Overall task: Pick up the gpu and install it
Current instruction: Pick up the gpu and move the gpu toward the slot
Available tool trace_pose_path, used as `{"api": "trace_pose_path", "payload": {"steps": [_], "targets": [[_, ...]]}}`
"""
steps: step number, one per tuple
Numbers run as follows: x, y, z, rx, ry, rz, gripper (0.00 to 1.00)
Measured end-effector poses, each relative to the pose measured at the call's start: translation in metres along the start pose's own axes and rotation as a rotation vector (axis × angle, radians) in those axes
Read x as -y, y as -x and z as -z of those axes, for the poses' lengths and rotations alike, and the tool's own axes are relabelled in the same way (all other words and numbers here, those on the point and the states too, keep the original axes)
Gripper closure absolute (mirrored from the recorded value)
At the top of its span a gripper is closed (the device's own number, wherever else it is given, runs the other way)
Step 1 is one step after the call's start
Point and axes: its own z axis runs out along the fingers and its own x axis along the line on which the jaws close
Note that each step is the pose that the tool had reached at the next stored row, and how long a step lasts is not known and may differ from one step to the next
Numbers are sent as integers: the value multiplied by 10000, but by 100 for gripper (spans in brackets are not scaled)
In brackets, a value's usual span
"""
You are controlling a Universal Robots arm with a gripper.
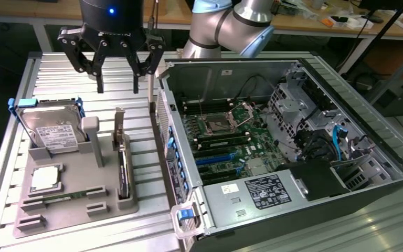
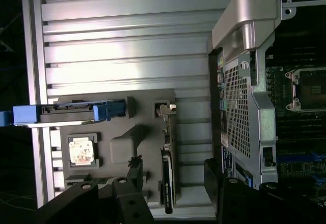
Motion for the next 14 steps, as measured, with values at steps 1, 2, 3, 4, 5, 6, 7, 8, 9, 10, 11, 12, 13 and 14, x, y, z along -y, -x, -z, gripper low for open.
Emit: {"api": "trace_pose_path", "payload": {"steps": [1,2,3,4,5,6,7,8,9,10,11,12,13,14], "targets": [[0,0,0,1,0,0,40],[2,0,0,0,0,0,40],[6,0,0,0,0,-1,40],[9,0,0,0,0,-1,40],[13,1,0,0,0,0,40],[17,1,1,1,0,0,40],[20,1,1,4,0,0,40],[20,1,1,9,-5,-1,40],[21,2,1,15,-12,-1,40],[22,2,1,23,-20,1,40],[23,2,1,37,-27,4,40],[23,1,1,57,-35,6,40],[24,1,1,77,-42,8,40],[24,0,1,100,-45,9,40]]}}
